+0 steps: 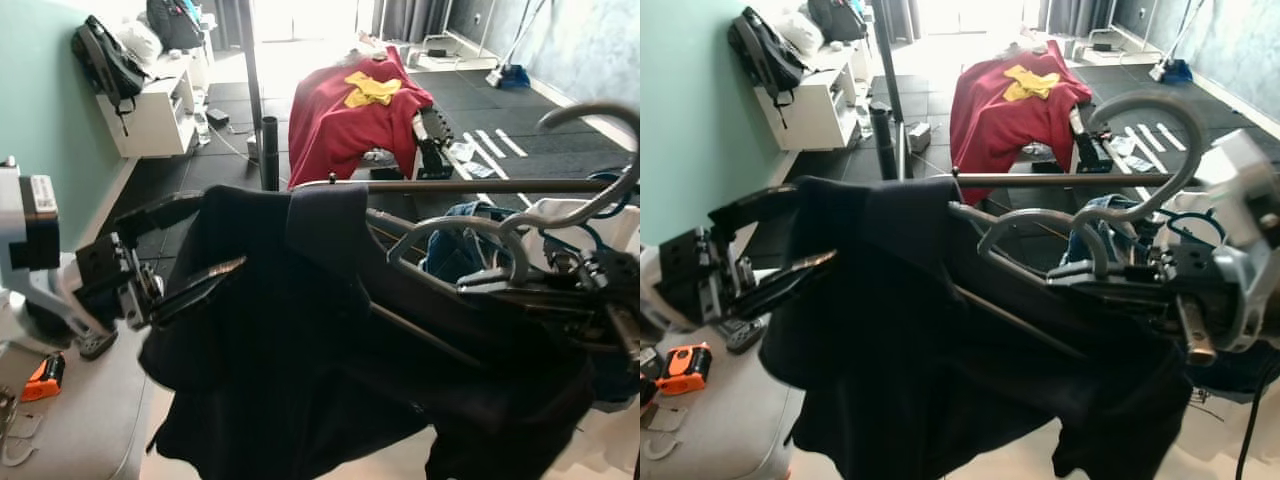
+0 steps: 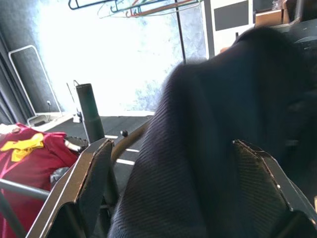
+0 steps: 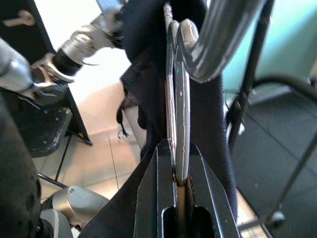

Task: Hang hanger

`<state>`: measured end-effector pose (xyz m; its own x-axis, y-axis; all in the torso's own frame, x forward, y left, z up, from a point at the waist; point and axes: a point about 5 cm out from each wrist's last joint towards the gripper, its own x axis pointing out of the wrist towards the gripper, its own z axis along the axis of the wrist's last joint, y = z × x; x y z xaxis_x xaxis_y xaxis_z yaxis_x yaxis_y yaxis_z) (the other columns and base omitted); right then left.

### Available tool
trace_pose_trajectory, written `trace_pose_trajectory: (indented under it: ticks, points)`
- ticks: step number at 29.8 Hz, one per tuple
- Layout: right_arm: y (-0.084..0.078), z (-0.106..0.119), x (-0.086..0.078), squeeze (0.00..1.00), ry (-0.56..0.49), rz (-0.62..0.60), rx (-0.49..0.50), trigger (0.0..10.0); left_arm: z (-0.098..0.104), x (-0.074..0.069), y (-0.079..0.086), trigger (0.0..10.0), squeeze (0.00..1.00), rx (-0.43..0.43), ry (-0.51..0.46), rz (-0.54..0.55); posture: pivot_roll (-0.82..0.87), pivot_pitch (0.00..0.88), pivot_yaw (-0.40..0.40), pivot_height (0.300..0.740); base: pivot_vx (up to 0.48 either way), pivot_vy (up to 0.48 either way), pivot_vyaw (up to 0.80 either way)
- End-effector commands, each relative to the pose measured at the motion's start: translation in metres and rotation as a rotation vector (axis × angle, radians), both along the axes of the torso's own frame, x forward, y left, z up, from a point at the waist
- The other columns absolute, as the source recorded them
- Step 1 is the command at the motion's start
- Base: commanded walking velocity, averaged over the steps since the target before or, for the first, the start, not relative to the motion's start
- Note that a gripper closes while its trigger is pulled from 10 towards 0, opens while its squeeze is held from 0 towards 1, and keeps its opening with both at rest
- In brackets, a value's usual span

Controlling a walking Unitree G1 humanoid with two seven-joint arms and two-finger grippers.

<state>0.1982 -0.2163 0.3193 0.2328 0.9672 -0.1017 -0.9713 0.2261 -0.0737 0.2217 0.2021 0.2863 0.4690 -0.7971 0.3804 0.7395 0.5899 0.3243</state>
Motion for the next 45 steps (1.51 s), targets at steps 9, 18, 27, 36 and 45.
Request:
trace_pose_trajectory:
  ticks: [9,18,27,36,45]
  points:
    - [-0.005,0.015,-0.002,0.00,-0.041,0.016,0.018,0.0,0.024,0.000,0.002,10.0,0.00,0.043,-0.090,-0.033,-0.20,0.020,0.026,0.736,0.000,0.000,0.00]
    - [-0.006,0.017,-0.003,0.00,-0.049,0.007,0.026,0.0,0.020,-0.005,0.001,0.0,0.42,0.056,-0.049,-0.105,-0.20,0.021,0.024,0.736,0.000,0.000,0.00]
    - [-0.004,0.027,-0.002,0.00,-0.074,0.009,0.058,0.0,0.013,-0.006,-0.006,0.0,0.00,0.048,-0.023,-0.158,-0.20,0.023,0.023,0.736,0.000,0.000,0.00]
    - [-0.008,0.020,0.005,0.00,-0.061,-0.069,0.030,0.0,0.030,0.003,0.012,0.0,0.00,-0.002,-0.121,-0.013,-0.21,0.028,0.028,0.736,0.000,0.000,0.00]
    - [-0.027,-0.020,0.024,0.00,0.041,-0.304,-0.163,0.0,0.060,0.008,0.056,0.0,0.00,-0.200,-0.238,0.215,-0.21,0.031,0.030,0.736,0.000,0.000,0.00]
